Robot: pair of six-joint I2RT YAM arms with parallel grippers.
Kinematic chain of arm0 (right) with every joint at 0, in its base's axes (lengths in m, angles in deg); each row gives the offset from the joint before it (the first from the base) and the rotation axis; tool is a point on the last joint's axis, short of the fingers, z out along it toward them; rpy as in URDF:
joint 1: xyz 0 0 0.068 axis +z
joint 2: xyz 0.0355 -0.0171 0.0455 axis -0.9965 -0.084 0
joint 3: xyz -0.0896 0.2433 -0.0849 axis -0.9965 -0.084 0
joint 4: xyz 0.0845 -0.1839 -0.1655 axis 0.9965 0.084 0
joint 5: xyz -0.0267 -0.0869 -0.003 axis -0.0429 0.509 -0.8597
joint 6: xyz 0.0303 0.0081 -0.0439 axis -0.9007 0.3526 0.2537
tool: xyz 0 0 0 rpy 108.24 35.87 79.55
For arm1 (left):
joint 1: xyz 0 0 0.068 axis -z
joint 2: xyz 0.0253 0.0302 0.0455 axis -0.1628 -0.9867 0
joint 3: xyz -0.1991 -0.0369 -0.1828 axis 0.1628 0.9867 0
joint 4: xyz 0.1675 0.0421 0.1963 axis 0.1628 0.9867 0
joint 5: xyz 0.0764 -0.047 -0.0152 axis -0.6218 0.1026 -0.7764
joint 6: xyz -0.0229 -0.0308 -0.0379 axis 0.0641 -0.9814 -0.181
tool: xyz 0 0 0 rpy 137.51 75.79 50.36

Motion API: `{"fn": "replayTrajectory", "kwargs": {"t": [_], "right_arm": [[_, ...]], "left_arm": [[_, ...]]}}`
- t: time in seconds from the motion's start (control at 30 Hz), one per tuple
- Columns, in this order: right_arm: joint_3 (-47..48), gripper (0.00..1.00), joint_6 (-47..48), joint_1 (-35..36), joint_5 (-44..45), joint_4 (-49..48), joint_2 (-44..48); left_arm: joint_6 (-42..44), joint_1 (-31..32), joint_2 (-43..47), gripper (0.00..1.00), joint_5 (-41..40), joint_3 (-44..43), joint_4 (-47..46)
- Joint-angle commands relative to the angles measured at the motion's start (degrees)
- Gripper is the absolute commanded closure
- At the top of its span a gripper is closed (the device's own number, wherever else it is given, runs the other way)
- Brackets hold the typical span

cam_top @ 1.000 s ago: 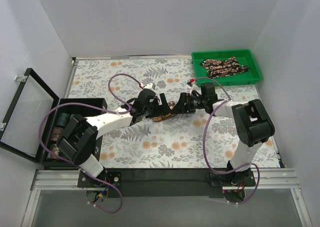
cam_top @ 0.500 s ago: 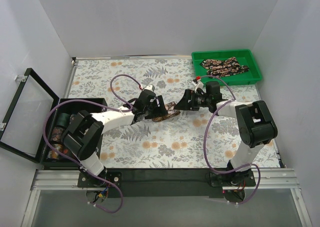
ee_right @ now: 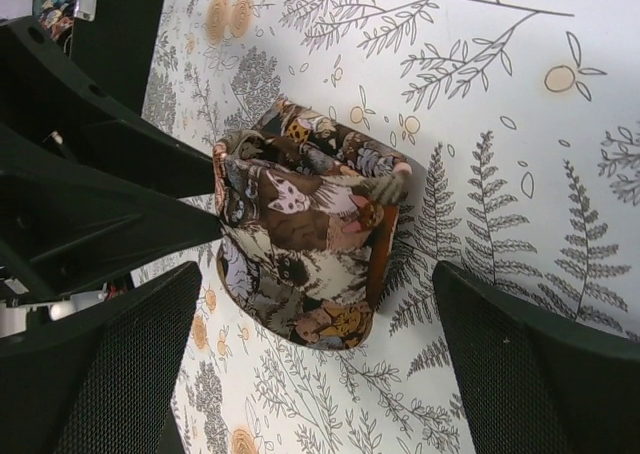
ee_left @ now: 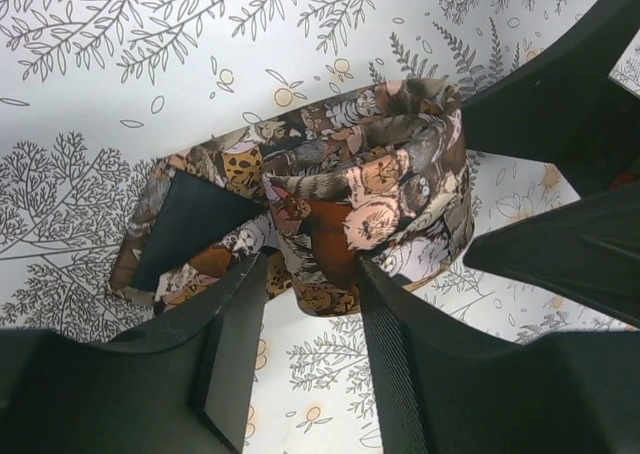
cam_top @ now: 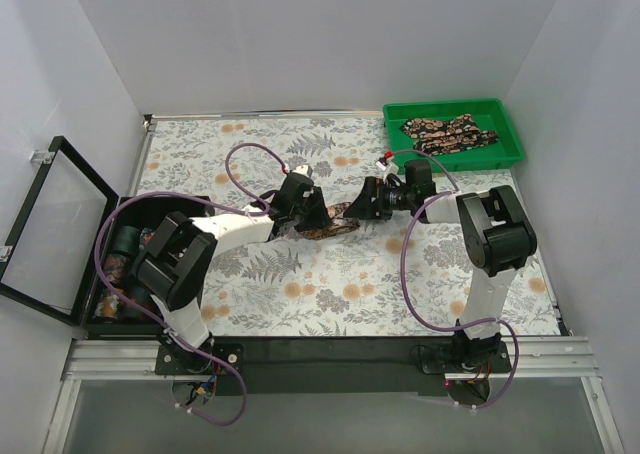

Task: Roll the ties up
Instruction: Roll the tie

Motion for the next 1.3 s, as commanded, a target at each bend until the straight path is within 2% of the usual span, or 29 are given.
{"fn": "replayTrajectory", "kwargs": {"t": [0.0,0.4,0.8,0.83,0.9,0.93,1.07,1.1,1.13,1.23,1.27], "right_arm": [[1.9,0.13,1.08,0.36,-2.47,-1.31,-2.08],[1.11,0.18,-1.37,2.21,-2.3,-3.15,-4.72],[2.25,0.29,-4.98,3.44,-2.21,-7.9,-8.41],[2.43,0.35,-4.98,3.53,-2.3,-7.9,-8.93],[2.78,0.42,-4.98,3.61,-2.47,-7.98,-9.11],[2.78,0.5,-4.98,3.7,-2.47,-7.98,-9.2],[2.61,0.71,-3.58,3.61,-2.56,-7.63,-7.98],[2.43,0.75,-3.31,3.44,-2.56,-7.63,-7.45],[2.17,0.83,-2.79,3.18,-2.56,-7.46,-6.58],[2.51,0.9,0.8,2.21,-1.78,-3.96,-4.82],[3.99,0.91,2.74,1.95,-1.16,1.1,-4.55]], "left_arm": [[1.1,-0.78,-0.84,0.61,0.44,-2.07,-0.65],[-0.75,-2.09,-4.36,0.64,3.7,-3.04,-0.74],[-2.5,-2.62,-5.42,0.64,7.47,-4.18,-1.36],[-2.68,-2.62,-5.5,0.64,7.83,-4.18,-1.44],[-2.86,-2.62,-5.59,0.65,8.0,-4.27,-1.79],[-2.95,-2.62,-5.51,0.65,8.18,-4.36,-1.8],[-2.86,-2.71,-4.89,0.65,8.53,-4.53,-1.27],[-2.77,-2.8,-3.93,0.63,8.62,-4.45,-0.92],[-2.6,-2.88,-3.23,0.61,8.62,-4.27,-0.57],[-1.19,-3.41,0.72,0.51,7.48,-3.04,0.93],[-0.58,-3.76,1.78,0.5,6.26,-2.52,1.45]]}}
